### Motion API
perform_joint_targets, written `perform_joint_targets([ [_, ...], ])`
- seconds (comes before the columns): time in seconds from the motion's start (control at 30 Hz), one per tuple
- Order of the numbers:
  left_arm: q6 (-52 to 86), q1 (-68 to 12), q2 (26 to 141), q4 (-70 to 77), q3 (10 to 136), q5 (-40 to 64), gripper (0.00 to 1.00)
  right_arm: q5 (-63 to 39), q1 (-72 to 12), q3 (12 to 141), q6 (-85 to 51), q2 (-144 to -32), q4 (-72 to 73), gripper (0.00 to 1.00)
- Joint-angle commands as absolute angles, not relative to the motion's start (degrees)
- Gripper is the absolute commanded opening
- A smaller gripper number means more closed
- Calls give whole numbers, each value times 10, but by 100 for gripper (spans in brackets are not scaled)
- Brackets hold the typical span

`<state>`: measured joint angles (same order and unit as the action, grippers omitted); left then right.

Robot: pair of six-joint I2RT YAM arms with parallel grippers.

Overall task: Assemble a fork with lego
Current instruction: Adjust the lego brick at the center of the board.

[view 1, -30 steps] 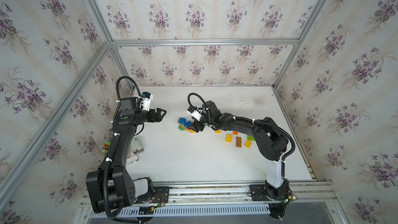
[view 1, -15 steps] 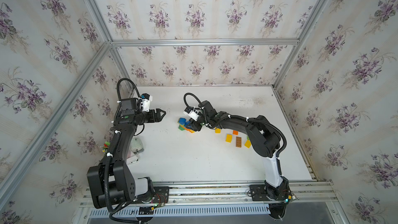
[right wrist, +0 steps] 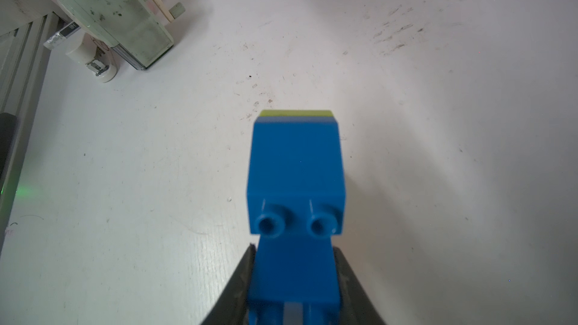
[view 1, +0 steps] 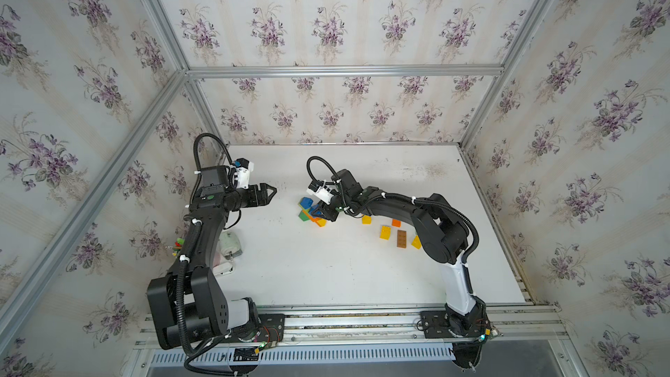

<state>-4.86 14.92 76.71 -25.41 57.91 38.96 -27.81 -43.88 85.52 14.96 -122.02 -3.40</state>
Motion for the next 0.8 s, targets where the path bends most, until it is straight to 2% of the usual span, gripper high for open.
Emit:
perform_joint_targets([
  [0.0,-42,152,766,-250,580,395,87,-296,-438,865,153,-1227,-57,30],
  [0.17,-44,158,757,-252,578,398,87,-331,-435,880,148,-1228,-92,29],
  [0.53,-38,168,768,-265,591,436,88,-476,-433,904,180,-1219,-223,31],
  [0.77,-37,170,795,-293,608,485,89,-514,-434,910,191,-1239,-266,34],
])
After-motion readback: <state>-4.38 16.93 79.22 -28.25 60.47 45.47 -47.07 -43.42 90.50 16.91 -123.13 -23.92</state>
